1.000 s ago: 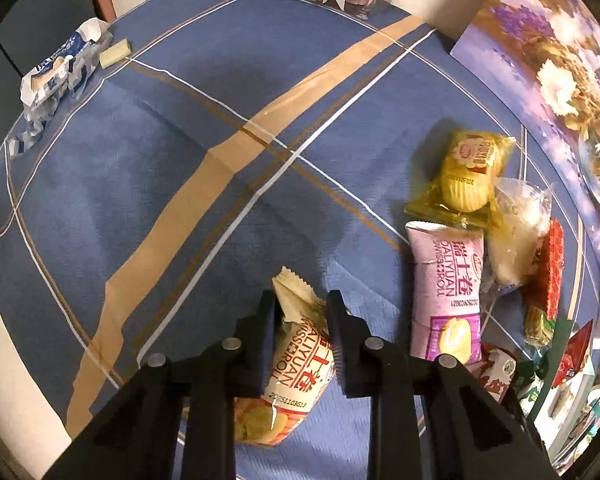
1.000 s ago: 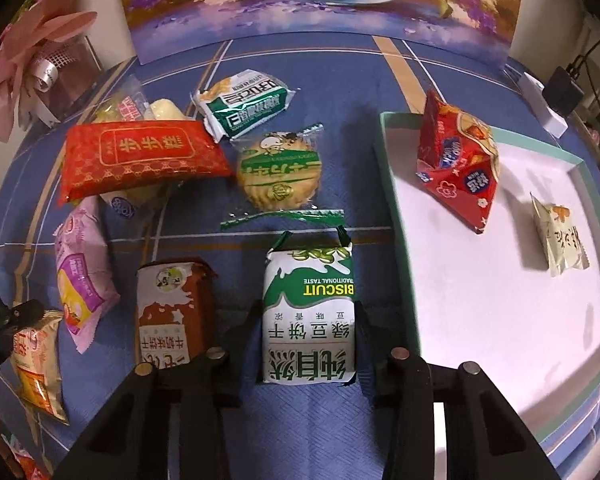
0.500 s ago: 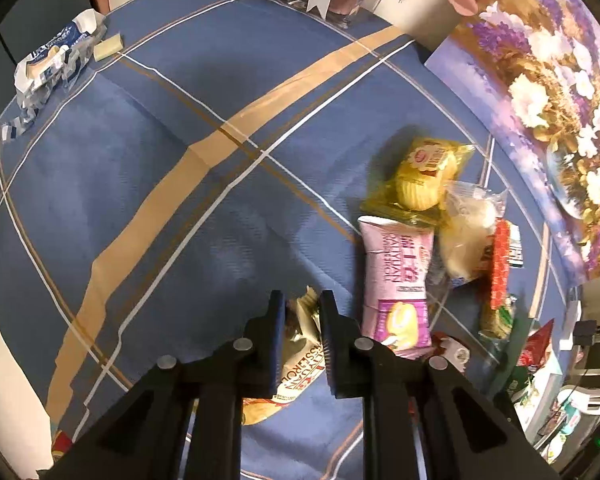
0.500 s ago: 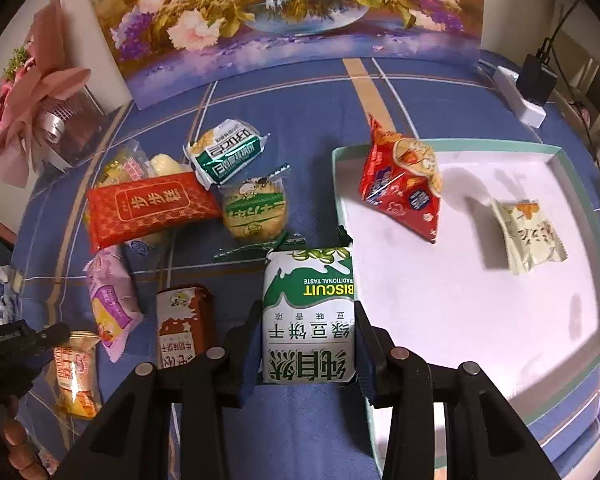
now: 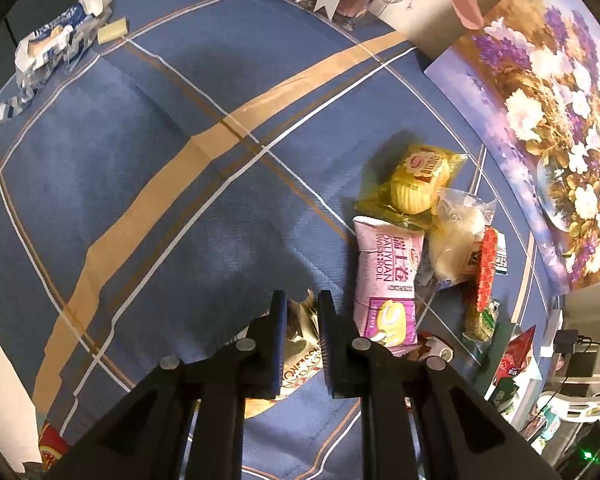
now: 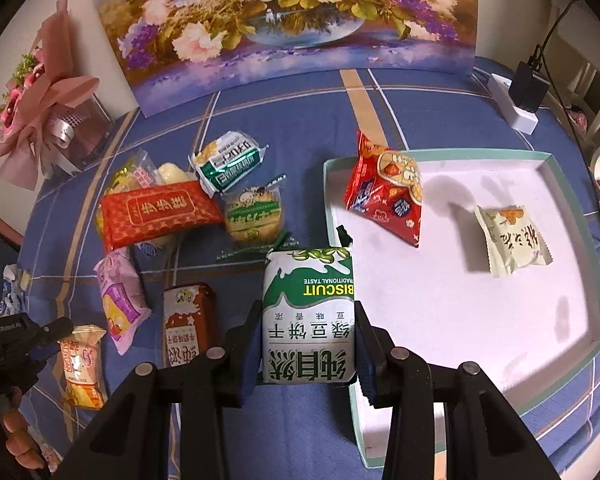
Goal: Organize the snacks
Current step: 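Grasp the green-white BISCUIT pack with the right gripper while the left grasps the yellow bread bag, then carry both packs to the white tray and release them inside, then grasp the red-white milk biscuit pack with the right gripper while the left grasps the pink DALIYUAN roll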
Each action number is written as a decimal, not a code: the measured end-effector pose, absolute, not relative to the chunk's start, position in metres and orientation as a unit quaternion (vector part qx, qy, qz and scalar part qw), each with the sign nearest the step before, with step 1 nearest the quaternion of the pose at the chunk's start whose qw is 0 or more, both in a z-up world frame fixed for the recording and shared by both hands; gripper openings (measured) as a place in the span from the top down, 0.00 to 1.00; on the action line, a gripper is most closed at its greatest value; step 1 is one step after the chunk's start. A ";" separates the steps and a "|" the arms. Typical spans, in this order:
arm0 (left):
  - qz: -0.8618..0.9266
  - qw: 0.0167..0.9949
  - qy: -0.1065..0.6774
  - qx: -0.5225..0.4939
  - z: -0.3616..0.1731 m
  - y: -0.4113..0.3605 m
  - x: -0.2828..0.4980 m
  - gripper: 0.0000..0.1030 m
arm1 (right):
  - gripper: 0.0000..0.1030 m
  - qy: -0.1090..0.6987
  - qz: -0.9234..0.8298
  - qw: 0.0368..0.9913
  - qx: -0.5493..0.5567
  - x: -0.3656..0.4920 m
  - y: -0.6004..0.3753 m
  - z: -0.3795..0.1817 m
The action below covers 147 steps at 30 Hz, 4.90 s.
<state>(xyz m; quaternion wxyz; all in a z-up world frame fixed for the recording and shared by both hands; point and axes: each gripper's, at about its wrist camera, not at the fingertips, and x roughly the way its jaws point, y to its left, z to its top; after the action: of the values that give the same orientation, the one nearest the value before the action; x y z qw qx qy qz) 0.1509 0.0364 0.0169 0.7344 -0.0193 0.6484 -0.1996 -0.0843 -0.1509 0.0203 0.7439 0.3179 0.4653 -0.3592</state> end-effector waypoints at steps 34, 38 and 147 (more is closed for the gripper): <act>-0.261 0.718 0.609 0.214 -0.013 0.030 0.090 0.47 | 0.59 0.557 -0.331 0.696 0.308 -0.103 -0.091 -0.033; -0.253 0.717 0.611 0.220 -0.020 0.033 0.079 0.51 | 0.59 0.558 -0.331 0.697 0.305 -0.107 -0.082 -0.035; -0.170 0.789 0.582 0.103 0.019 0.032 0.127 0.01 | 0.00 0.489 -0.339 0.743 0.308 -0.060 -0.103 -0.002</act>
<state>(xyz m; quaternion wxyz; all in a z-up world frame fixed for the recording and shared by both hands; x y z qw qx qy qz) 0.1267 0.0325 0.0193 0.7887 0.1026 0.5818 -0.1700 -0.0597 -0.1026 -0.0021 0.7425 0.3084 0.4888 -0.3386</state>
